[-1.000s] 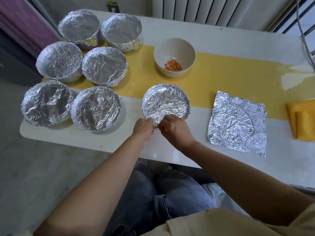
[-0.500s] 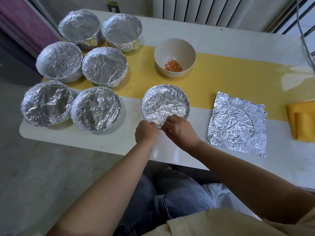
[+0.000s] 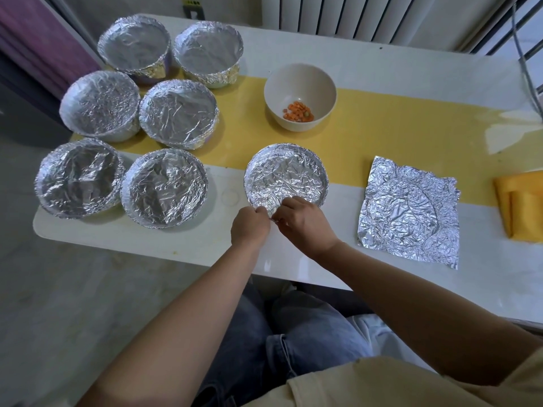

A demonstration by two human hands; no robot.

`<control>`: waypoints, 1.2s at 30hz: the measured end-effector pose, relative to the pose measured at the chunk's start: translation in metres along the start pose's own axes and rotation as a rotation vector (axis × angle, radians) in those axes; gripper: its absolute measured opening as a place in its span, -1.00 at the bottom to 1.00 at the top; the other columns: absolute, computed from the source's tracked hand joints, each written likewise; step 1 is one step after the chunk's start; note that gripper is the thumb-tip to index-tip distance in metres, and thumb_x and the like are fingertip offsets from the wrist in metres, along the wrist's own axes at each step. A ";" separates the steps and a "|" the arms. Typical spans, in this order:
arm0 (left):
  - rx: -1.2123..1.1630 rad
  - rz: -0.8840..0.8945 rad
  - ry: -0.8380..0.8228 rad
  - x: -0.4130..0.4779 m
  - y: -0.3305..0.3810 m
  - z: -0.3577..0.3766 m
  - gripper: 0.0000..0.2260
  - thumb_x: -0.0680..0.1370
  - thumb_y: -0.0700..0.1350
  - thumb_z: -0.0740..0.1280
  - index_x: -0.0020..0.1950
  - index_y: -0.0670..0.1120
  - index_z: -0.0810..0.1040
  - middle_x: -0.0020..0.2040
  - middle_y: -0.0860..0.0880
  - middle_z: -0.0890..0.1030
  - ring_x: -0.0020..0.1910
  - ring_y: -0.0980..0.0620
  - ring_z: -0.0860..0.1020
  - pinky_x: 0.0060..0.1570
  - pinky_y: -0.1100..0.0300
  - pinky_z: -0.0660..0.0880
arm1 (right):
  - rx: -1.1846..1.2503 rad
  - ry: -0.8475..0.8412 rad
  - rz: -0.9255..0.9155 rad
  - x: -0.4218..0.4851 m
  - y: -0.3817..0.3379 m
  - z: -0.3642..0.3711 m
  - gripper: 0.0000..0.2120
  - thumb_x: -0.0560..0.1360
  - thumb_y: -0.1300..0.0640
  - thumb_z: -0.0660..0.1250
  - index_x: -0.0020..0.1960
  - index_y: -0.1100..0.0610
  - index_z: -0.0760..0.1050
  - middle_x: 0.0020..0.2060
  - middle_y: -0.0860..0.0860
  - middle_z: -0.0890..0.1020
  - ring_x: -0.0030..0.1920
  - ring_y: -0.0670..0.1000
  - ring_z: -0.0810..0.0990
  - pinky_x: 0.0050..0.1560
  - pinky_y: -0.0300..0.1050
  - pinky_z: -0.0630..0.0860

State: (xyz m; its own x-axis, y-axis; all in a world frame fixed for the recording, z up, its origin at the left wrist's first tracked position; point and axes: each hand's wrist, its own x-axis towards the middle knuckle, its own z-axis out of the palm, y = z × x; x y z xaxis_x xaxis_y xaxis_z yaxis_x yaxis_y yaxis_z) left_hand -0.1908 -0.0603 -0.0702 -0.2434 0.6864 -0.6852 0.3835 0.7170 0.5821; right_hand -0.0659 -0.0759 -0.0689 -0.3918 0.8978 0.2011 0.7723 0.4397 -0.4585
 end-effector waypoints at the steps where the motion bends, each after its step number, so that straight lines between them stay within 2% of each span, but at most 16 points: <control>1: -0.021 -0.003 0.003 -0.002 0.002 -0.002 -0.56 0.49 0.02 0.14 0.04 -0.34 0.53 0.04 -0.37 0.61 0.02 -0.36 0.60 -0.05 -0.11 0.55 | 0.001 -0.002 -0.002 0.000 0.000 0.000 -0.94 0.34 0.33 0.38 -0.29 0.22 0.57 -0.37 0.10 0.53 -0.35 0.17 0.52 -0.43 -0.04 0.46; 3: -0.033 0.012 0.034 -0.007 0.008 -0.005 -0.63 0.51 0.01 0.22 -0.08 -0.33 0.49 0.07 -0.38 0.58 -0.02 -0.37 0.57 -0.15 0.02 0.43 | -0.004 -0.007 0.008 -0.001 -0.001 0.002 -0.94 0.36 0.32 0.36 -0.28 0.23 0.57 -0.37 0.10 0.53 -0.35 0.18 0.52 -0.44 -0.01 0.47; 5: -0.018 0.050 0.097 -0.008 0.013 -0.006 -0.70 0.57 -0.12 0.22 0.03 -0.38 0.50 0.11 -0.39 0.56 0.09 -0.36 0.54 -0.14 -0.03 0.44 | -0.009 0.009 0.017 -0.001 0.000 0.004 -0.86 0.41 0.26 0.28 -0.28 0.23 0.57 -0.36 0.10 0.53 -0.34 0.18 0.52 -0.43 0.02 0.48; 7: -0.010 0.066 0.140 -0.009 0.017 -0.007 -0.72 0.57 -0.26 0.17 0.16 -0.46 0.45 0.16 -0.42 0.52 0.18 -0.36 0.49 0.04 -0.15 0.48 | -0.005 0.011 0.000 0.000 0.002 0.004 -0.82 0.44 0.23 0.24 -0.27 0.22 0.58 -0.35 0.09 0.54 -0.32 0.17 0.53 -0.41 0.01 0.49; 14: 0.025 0.054 0.166 -0.006 0.024 -0.010 -0.70 0.55 -0.29 0.16 0.19 -0.45 0.45 0.18 -0.41 0.52 0.20 -0.35 0.50 0.11 -0.15 0.49 | 0.042 -0.004 0.004 0.000 0.000 0.002 -0.97 0.36 0.29 0.43 -0.23 0.20 0.61 -0.33 0.09 0.56 -0.30 0.18 0.56 -0.39 -0.02 0.53; 17: 0.009 0.067 0.145 -0.001 0.021 -0.012 -0.81 0.55 -0.26 0.17 -0.06 -0.37 0.50 -0.13 -0.31 0.57 0.02 -0.37 0.55 -0.17 -0.06 0.48 | 0.095 0.007 -0.013 -0.001 0.009 -0.010 -0.83 0.43 0.10 0.46 -0.10 0.21 0.61 -0.22 0.09 0.57 -0.18 0.13 0.54 -0.21 -0.07 0.49; 18: 0.006 0.069 0.143 -0.001 0.021 -0.012 -0.81 0.56 -0.24 0.18 -0.21 -0.29 0.43 -0.29 -0.20 0.49 0.20 -0.04 0.35 -0.30 0.04 0.37 | 0.121 0.065 0.030 -0.002 0.013 -0.015 -0.76 0.48 0.03 0.40 -0.03 0.22 0.60 -0.16 0.10 0.57 -0.11 0.11 0.53 -0.13 -0.07 0.46; 19: -0.009 0.075 0.147 0.000 0.020 -0.012 -0.76 0.57 -0.21 0.17 -0.30 -0.22 0.33 -0.36 -0.12 0.38 -0.21 0.00 0.25 -0.38 0.10 0.26 | 0.140 0.157 0.098 -0.003 0.019 -0.019 -0.72 0.53 0.01 0.34 0.03 0.23 0.59 -0.09 0.11 0.58 -0.04 0.09 0.52 -0.04 -0.07 0.45; 20: -0.026 0.092 0.155 0.001 0.020 -0.013 -0.72 0.59 -0.19 0.16 -0.33 -0.20 0.28 -0.38 -0.13 0.33 -0.24 -0.08 0.23 -0.39 0.10 0.22 | 0.162 0.264 0.188 -0.003 0.025 -0.023 -0.70 0.56 0.03 0.29 0.10 0.25 0.58 0.00 0.14 0.59 0.05 0.08 0.51 0.06 -0.08 0.44; 22: -0.057 0.143 0.185 0.003 0.021 -0.013 -0.71 0.63 -0.16 0.11 -0.22 -0.27 0.41 -0.29 -0.26 0.43 -0.20 -0.33 0.32 -0.29 -0.01 0.35 | 0.251 0.425 0.424 -0.001 0.033 -0.027 -0.68 0.60 0.09 0.25 0.25 0.27 0.51 0.21 0.17 0.55 0.25 0.07 0.47 0.26 -0.12 0.38; 24: -0.097 0.183 0.194 0.008 0.019 -0.011 -0.69 0.66 -0.16 0.05 0.16 -0.23 0.55 0.04 -0.28 0.59 0.08 -0.34 0.49 0.04 -0.07 0.47 | 0.451 0.431 0.706 0.003 0.038 -0.029 -0.63 0.63 0.12 0.23 0.39 0.24 0.42 0.38 0.13 0.45 0.40 0.03 0.38 0.37 -0.25 0.25; 26: -0.129 0.179 0.218 0.010 0.021 -0.008 -0.63 0.67 -0.18 0.02 0.42 -0.18 0.43 0.29 -0.28 0.52 0.31 -0.29 0.44 0.29 -0.16 0.42 | 0.717 0.339 0.925 0.011 0.044 -0.025 -0.58 0.65 0.11 0.19 0.48 0.19 0.32 0.45 0.05 0.38 0.45 -0.04 0.31 0.36 -0.36 0.17; 30: -0.132 0.184 0.308 0.010 0.024 -0.001 -0.65 0.65 -0.24 0.01 0.32 -0.29 0.46 0.24 -0.37 0.49 0.27 -0.33 0.44 0.24 -0.16 0.42 | 0.885 0.306 0.975 0.021 0.054 -0.007 -0.56 0.58 -0.06 0.20 0.39 0.09 0.46 0.29 0.01 0.56 0.32 -0.01 0.49 0.39 0.03 0.38; 33: -0.111 0.193 0.345 0.009 0.023 -0.002 -0.69 0.63 -0.27 0.01 0.17 -0.33 0.50 0.04 -0.35 0.54 0.08 -0.32 0.49 -0.08 -0.08 0.46 | 0.875 0.408 0.985 0.024 0.050 0.003 -0.69 0.60 0.05 0.17 0.25 0.11 0.56 0.05 0.00 0.65 0.06 -0.04 0.57 0.21 0.03 0.50; 34: -0.102 0.198 0.344 0.008 0.024 -0.002 -0.73 0.62 -0.28 0.02 0.07 -0.33 0.49 -0.10 -0.33 0.52 -0.05 -0.32 0.45 -0.21 0.02 0.36 | 0.868 0.434 0.989 0.025 0.048 0.004 -0.72 0.63 0.09 0.16 0.23 0.13 0.56 0.02 0.00 0.65 0.02 -0.05 0.56 0.18 0.02 0.50; 36: -0.085 0.190 0.338 0.007 0.025 -0.002 -0.78 0.60 -0.29 0.03 -0.10 -0.21 0.45 -0.36 -0.15 0.35 -0.28 -0.21 0.28 -0.26 0.12 0.22 | 0.889 0.444 1.008 0.027 0.048 0.004 -0.73 0.62 0.11 0.15 0.20 0.13 0.56 -0.01 0.01 0.65 0.00 -0.03 0.56 0.13 -0.01 0.50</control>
State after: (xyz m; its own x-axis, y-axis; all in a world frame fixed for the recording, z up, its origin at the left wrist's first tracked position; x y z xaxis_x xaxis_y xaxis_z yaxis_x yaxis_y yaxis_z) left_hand -0.1845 -0.0373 -0.0591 -0.4604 0.7988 -0.3872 0.3785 0.5712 0.7284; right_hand -0.0416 -0.0308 -0.0893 0.4463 0.8194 -0.3596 -0.0102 -0.3972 -0.9177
